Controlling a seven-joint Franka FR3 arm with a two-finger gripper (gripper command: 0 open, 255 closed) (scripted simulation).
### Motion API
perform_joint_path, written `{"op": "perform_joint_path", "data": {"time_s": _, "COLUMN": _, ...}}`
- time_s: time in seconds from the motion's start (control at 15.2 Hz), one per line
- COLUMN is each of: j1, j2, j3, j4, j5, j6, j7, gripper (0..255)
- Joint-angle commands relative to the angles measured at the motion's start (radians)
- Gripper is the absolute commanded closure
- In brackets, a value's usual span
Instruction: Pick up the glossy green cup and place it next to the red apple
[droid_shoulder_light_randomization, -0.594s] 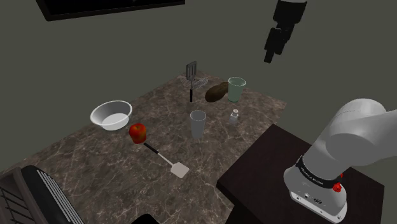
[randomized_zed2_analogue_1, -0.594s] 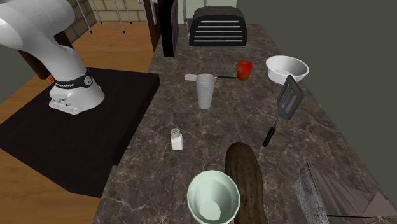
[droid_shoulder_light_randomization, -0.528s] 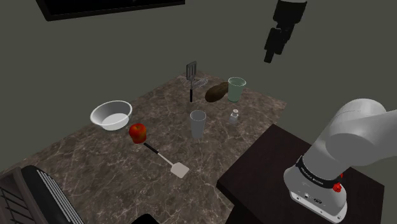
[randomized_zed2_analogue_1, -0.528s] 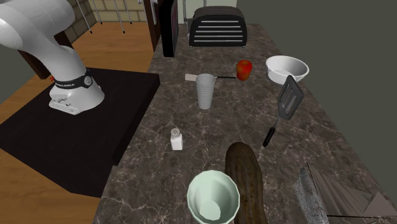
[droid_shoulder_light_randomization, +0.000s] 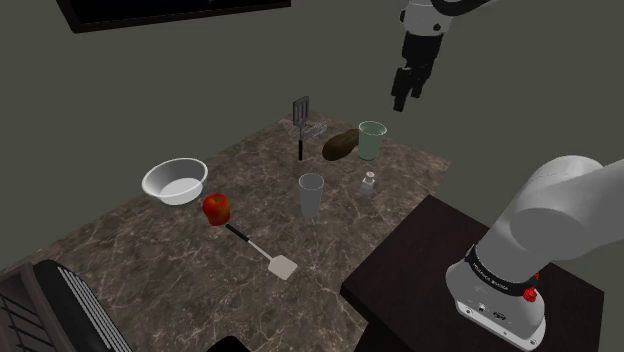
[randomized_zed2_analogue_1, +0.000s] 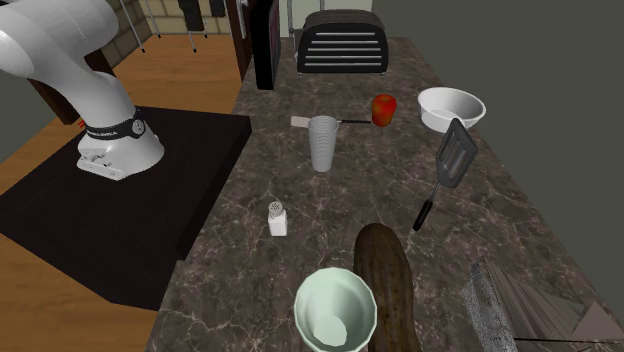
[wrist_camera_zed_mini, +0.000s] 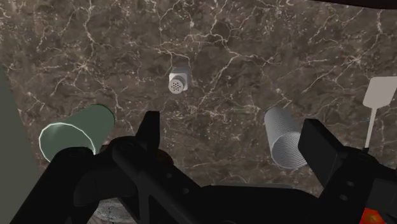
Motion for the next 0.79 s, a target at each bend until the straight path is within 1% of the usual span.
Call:
{"op": "perform_joint_path", "data": {"time_s": 0.0, "j1": -0.009, "j2": 0.07, "j3": -0.009, "j4": 0.0, "j5": -0.02, "j6": 0.068, "j7": -0.002, "gripper": 0}}
{"op": "perform_joint_path", "data": {"time_s": 0.33, "j1": -0.033, "j2": 0.239, "j3": -0.029, "j4": 0.026, "j5": -0.067, "j6": 0.201, "j7": -0.002, "gripper": 0}}
{"op": "perform_joint_path", "data": {"time_s": 0.73, "j1": -0.061, "j2": 0.456, "j3": -0.053, "j4": 0.1, "j5": -0.119, "j6": 0.336, "j7": 0.005, "gripper": 0}}
